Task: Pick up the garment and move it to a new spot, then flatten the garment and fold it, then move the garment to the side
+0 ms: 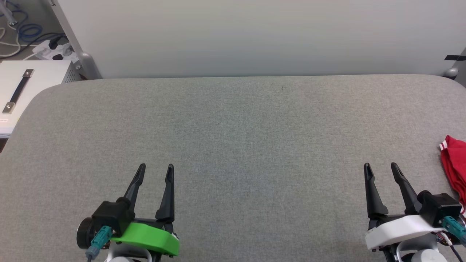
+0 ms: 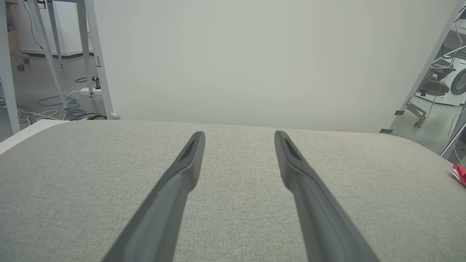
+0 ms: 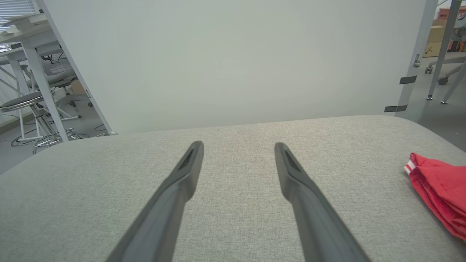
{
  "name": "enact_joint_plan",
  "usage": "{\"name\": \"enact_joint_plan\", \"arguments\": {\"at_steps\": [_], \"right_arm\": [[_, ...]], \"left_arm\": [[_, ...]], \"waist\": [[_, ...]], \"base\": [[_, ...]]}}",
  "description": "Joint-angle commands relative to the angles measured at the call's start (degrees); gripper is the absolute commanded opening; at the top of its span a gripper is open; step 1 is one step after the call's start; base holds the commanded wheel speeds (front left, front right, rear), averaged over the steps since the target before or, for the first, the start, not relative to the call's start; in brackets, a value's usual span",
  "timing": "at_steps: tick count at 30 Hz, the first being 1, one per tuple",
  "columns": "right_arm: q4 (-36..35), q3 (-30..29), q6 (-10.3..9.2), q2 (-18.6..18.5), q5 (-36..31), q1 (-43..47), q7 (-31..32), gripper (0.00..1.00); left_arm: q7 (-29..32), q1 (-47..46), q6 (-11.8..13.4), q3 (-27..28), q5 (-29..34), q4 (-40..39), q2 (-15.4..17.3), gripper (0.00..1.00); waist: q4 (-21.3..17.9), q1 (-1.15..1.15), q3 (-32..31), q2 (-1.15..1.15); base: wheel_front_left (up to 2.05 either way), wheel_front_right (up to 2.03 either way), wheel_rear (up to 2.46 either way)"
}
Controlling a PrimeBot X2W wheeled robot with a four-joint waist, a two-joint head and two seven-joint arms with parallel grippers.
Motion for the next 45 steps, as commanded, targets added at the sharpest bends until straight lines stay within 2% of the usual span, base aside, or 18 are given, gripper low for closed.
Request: {"name": "enact_joint_plan", "arguments": {"at_steps": [1, 4, 5, 45], "right_arm": [[0.13, 0.19, -0.06, 0.19, 0.29, -0.21, -0.37, 1.00], [0.12, 0.25, -0.06, 0.21, 0.31, -0.30, -0.38, 1.00], [0.01, 0.11, 0.00, 0.02, -0.01, -0.01, -0.14, 0.00], [-1.79, -0.03, -0.02, 0.85, -3.89, 0.05, 3.90, 0.00]], "left_arm": [[-0.34, 0.70, -0.15, 0.06, 0.03, -0.15, -0.33, 1.00], [-0.34, 0.61, -0.15, -0.17, -0.20, -0.02, -0.33, 1.00], [0.01, 0.06, 0.00, -0.13, -0.09, 0.06, 0.00, 0.00], [4.33, -0.25, 2.13, 1.07, 3.32, -1.06, -0.01, 0.00]], "waist": [[-0.05, 0.00, 0.15, 0.00], [-0.08, 0.00, 0.40, 0.00], [-0.08, 0.00, 0.40, 0.00], [-0.18, 0.00, -0.03, 0.00]], "base": [[0.00, 0.00, 0.00], [0.00, 0.00, 0.00], [0.00, 0.00, 0.00], [0.00, 0.00, 0.00]]}}
